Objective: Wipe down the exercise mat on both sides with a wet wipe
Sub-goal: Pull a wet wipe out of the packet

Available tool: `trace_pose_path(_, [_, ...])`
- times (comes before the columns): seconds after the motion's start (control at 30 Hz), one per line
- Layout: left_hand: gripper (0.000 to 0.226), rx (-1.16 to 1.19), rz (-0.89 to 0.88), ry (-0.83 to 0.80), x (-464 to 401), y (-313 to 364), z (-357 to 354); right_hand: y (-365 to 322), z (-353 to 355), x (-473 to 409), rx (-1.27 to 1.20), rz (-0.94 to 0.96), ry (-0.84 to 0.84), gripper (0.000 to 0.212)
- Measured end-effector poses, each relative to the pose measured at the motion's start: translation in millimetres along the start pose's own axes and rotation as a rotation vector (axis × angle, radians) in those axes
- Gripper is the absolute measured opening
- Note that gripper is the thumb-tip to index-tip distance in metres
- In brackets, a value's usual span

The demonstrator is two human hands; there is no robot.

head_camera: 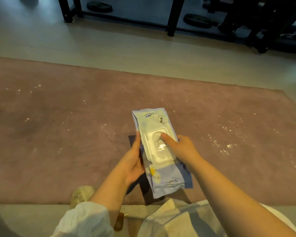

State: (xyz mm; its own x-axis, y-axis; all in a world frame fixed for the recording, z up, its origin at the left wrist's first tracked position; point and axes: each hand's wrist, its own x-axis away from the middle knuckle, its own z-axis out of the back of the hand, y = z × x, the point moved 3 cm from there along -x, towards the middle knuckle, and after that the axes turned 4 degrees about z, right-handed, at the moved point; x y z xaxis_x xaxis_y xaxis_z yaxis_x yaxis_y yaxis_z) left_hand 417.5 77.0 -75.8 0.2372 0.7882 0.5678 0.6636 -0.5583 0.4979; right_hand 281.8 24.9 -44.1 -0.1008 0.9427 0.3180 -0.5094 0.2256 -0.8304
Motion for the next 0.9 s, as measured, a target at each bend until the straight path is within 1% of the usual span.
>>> trace_pose_path(0.07, [0.059,-0.056,-0.068,0.062,-1,-3,-1,0,-2,3,-0.044,-0.076,-0.078,0.058])
trace_pose_path(0.1, [0.062,-0.079,-0.096,0.111,-2,-4,0,0,-3,5,-0.096,-0.121,-0.125,0.058])
trace_pose_path(0.13, [0.063,-0.087,-0.114,0.157,-2,-5,1,1,-3,7,-0.148,-0.15,-0.167,0.055])
trace_pose_path(0.2, [0.06,-0.085,-0.128,0.221,-4,-7,4,2,-2,11,-0.19,-0.142,-0.241,0.049])
trace_pose_path(0.3, [0.056,-0.108,-0.139,0.274,-8,-10,4,7,0,13,-0.18,-0.105,-0.247,0.034])
trace_pose_path(0.47, [0.049,-0.198,-0.162,0.306,-13,-14,-7,14,14,17,-0.172,-0.091,-0.106,0.019])
trace_pose_path(0.63, [0.038,-0.277,-0.203,0.296,-20,-14,-46,13,44,26,-0.315,-0.055,0.066,0.013])
trace_pose_path(0.77, [0.053,-0.311,-0.202,0.205,-29,-26,-106,15,99,39,-0.312,-0.024,0.227,0.014])
trace_pose_path(0.9, [0.054,-0.457,-0.128,0.038,-38,-64,-187,38,182,68,-0.336,-0.029,0.436,0.018])
